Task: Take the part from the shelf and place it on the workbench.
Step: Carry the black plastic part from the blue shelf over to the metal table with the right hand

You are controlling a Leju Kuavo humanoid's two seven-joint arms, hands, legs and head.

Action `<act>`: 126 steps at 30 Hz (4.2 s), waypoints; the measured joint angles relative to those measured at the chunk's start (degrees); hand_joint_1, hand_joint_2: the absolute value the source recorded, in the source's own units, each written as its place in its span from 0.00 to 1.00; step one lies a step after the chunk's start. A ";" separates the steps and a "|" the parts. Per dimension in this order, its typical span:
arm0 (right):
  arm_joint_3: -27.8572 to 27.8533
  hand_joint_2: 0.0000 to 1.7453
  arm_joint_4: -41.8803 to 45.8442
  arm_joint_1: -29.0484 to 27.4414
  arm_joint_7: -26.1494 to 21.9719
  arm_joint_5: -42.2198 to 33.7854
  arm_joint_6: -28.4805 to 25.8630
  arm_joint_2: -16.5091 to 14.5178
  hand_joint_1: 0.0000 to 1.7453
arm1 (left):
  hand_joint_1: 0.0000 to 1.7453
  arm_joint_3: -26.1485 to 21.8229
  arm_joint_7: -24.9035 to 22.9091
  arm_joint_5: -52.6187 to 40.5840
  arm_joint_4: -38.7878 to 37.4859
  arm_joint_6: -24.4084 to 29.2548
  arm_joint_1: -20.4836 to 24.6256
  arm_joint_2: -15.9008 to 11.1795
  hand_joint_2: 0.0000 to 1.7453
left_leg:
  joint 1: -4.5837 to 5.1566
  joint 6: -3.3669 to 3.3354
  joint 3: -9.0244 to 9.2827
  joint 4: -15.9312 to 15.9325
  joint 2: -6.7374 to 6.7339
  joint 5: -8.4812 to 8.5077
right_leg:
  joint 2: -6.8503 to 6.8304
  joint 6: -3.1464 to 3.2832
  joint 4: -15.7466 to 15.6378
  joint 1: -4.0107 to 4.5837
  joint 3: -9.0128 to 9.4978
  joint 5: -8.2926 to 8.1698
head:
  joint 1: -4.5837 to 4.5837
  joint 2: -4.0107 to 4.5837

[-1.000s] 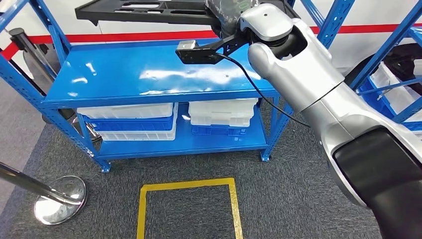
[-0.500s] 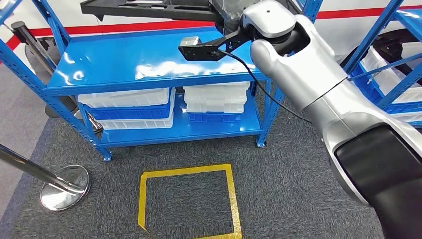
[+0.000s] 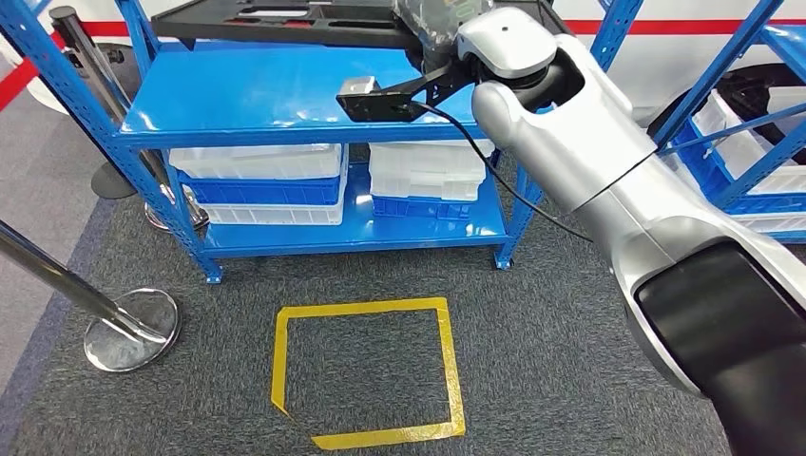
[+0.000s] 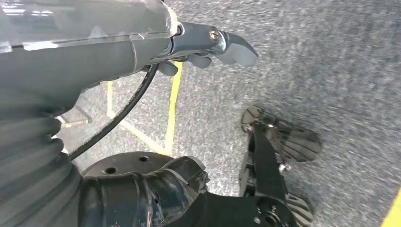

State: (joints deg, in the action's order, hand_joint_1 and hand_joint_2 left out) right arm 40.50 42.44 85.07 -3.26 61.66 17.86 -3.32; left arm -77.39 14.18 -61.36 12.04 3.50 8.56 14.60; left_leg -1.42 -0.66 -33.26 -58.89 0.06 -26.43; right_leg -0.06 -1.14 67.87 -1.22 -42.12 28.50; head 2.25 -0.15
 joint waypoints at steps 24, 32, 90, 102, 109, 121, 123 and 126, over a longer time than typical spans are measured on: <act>0.43 1.00 -1.63 -0.42 -0.93 -0.59 -0.49 -1.49 1.00 | 0.00 -0.02 -0.25 0.59 -0.05 0.13 -0.06 -0.04 1.00 | -0.17 3.21 3.74 -1.81 0.38 -3.55 | -0.76 2.45 -7.81 0.92 -0.02 -9.53 | 0.07 0.00; 0.70 1.00 -3.06 -0.50 -1.54 -0.73 -0.85 -1.52 1.00 | 0.00 -0.03 -0.45 0.75 -0.04 0.32 -0.19 -0.16 1.00 | 0.03 -0.42 0.83 0.39 -0.16 -0.53 | -0.29 0.24 4.26 0.44 -4.47 -1.14 | -0.11 0.00; 1.81 1.00 -5.62 -2.69 -1.20 0.43 -1.98 -2.83 1.00 | 0.00 -0.05 -1.74 0.56 -0.04 0.92 0.00 -0.52 1.00 | 0.86 1.30 4.79 0.06 -0.28 -3.79 | -0.60 2.67 -8.15 1.40 0.51 -9.06 | -0.10 0.00; 2.01 1.00 -6.50 -2.74 -1.37 0.46 -1.82 -1.98 1.00 | 0.00 -0.07 -0.23 0.95 -0.04 0.62 -0.19 -0.49 1.00 | 0.20 -0.12 -2.19 1.33 -0.80 2.43 | -0.11 0.16 2.01 0.08 2.84 -2.87 | -0.21 0.00; 2.10 1.00 -6.71 -2.59 -1.55 0.45 -1.80 -2.48 1.00 | 0.00 -0.07 -0.38 1.02 -0.04 0.88 -0.25 -0.51 1.00 | 0.16 2.28 -4.33 -0.85 -0.72 2.25 | 0.05 2.36 -8.30 0.46 8.82 -0.90 | -0.15 0.00; 2.32 1.00 -7.33 -3.15 -1.56 0.43 -1.94 -2.74 1.00 | 0.00 -0.07 -1.19 0.95 -0.04 0.99 -0.34 -0.74 1.00 | 1.42 0.18 0.32 -0.30 -0.16 -0.35 | -0.02 2.66 -7.58 1.60 6.11 -3.16 | -0.15 0.00; 2.32 1.00 -7.45 -3.18 -1.60 0.41 -1.95 -2.74 1.00 | 0.00 -0.07 -1.29 0.95 -0.04 0.98 -0.32 -0.68 1.00 | 1.32 -0.20 0.34 0.84 -0.31 0.67 | 0.15 2.02 -7.78 1.54 5.94 -3.39 | -0.15 0.00; 2.32 1.00 -7.65 -3.11 -1.66 0.39 -1.92 -2.68 1.00 | 0.00 -0.07 -1.37 0.96 -0.04 1.04 -0.29 -0.57 1.00 | 0.77 -0.83 0.05 2.74 -0.75 2.42 | 0.59 1.18 -2.89 1.66 4.23 1.24 | -0.29 0.00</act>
State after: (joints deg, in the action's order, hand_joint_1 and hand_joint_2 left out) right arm 42.82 34.79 81.96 -4.92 62.05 15.93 -6.00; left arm -77.46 12.81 -60.41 12.00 4.55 8.28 14.03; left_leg -0.65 -1.48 -33.21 -56.15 -0.69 -24.01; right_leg 0.53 0.04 64.98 0.44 -37.89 29.74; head 1.96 -0.15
